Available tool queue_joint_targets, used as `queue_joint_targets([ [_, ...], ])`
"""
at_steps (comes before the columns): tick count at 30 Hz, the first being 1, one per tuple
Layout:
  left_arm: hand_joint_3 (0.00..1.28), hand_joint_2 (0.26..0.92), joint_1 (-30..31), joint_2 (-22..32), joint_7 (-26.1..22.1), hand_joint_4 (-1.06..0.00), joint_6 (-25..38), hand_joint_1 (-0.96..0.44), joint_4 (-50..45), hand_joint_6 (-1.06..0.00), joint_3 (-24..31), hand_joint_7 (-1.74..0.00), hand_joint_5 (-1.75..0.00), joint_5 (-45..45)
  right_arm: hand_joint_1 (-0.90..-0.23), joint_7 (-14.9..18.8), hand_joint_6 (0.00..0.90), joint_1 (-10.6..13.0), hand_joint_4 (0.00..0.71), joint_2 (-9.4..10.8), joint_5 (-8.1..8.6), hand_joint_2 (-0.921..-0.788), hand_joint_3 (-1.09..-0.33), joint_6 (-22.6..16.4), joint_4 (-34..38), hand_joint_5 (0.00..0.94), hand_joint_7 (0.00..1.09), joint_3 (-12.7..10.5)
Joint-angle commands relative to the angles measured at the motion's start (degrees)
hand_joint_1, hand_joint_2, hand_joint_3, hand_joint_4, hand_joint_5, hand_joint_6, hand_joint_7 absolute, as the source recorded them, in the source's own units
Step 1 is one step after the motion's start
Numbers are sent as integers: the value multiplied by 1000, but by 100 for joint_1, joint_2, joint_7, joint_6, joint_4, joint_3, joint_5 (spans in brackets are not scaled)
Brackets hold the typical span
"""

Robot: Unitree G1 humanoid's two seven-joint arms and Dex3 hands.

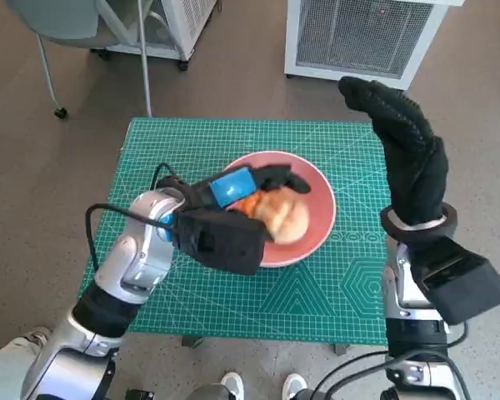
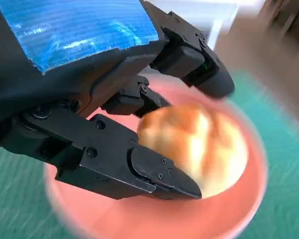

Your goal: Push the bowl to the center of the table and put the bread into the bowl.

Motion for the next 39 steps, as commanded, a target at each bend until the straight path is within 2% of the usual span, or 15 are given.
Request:
queue_joint_targets([
  [1,32,807,-96,46,65,-125,-237,-173,-208,-193,261,-160,-9,-310,-675,58,-1,80,276,-14,76,-921,-817,45,-1,5,634,-20],
  [9,33,838,-7,-100,190,-38,-573,-326,-215,-166,1105,-108,0,-1519,-677,8,-1,41,276,20,41,-921,-817,71,-12,5,633,-8],
  [18,57,907,75,-418,664,-22,-1107,-445,-74,-177,2118,-101,-1,-2879,-680,-52,-1,-44,279,33,-42,-921,-813,47,4,7,634,-4],
  [26,285,920,252,-870,1003,-74,-1907,-598,274,-188,2888,-110,-20,-4070,-688,-37,-1,-123,282,36,15,-921,-803,67,-8,8,635,-17],
  [32,408,921,473,-1507,1225,-106,-2517,-663,322,-201,3275,-103,-25,-4959,-683,-53,-1,-188,283,52,14,-921,-796,109,-98,9,638,-5],
  [39,448,921,606,-1859,1161,-143,-3022,-669,338,-222,3374,-99,-34,-5480,-669,37,-1,-318,288,80,154,-921,-786,191,-130,11,643,8],
])
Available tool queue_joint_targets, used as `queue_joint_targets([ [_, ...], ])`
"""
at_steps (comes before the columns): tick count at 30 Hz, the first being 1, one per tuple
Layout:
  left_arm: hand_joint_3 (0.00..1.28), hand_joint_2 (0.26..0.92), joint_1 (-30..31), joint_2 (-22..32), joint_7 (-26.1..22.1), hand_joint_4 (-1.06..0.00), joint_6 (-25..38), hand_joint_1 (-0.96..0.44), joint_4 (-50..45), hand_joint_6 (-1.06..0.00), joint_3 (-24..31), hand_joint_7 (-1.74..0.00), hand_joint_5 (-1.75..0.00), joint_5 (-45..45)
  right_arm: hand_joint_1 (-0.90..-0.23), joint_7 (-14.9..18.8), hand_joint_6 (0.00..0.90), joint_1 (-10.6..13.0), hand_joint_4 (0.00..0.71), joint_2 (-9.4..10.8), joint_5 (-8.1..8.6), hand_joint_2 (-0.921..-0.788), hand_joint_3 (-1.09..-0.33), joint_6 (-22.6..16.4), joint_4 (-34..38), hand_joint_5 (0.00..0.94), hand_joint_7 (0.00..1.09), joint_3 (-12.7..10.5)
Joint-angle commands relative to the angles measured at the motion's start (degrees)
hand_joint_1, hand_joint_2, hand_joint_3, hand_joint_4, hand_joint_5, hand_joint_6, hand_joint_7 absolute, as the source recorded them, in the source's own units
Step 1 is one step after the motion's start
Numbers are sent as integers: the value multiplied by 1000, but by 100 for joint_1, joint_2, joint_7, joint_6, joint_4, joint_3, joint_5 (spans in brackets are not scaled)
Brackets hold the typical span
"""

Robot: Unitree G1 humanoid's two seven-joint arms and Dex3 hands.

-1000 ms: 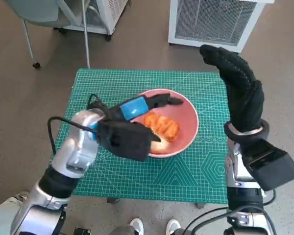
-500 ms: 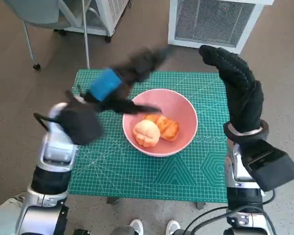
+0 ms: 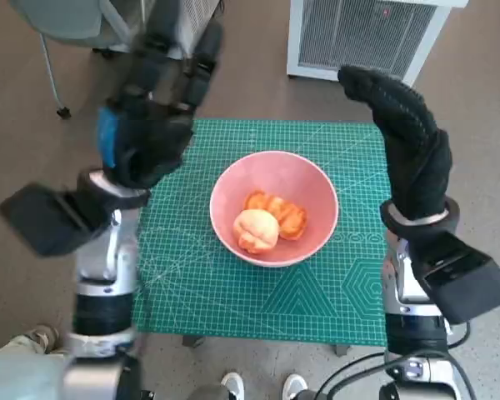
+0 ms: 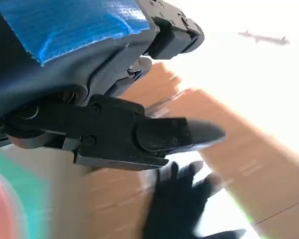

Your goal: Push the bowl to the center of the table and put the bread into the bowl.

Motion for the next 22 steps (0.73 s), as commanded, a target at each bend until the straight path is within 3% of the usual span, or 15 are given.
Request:
queue_joint_targets([
  [1,449,921,65,-148,-108,-144,-430,-669,87,-224,59,-98,-34,-259,-669,74,-1,-85,289,35,170,-921,-785,128,-22,11,644,3],
  [9,496,921,62,-41,-329,-160,-871,-685,316,-219,5,-72,-22,-178,-668,174,6,-268,286,10,243,-921,-774,277,-70,8,645,45],
  [22,501,921,110,-138,-200,-162,-1202,-696,501,-220,-152,-53,-12,31,-676,303,15,-366,283,-21,230,-921,-770,255,2,5,637,35],
])
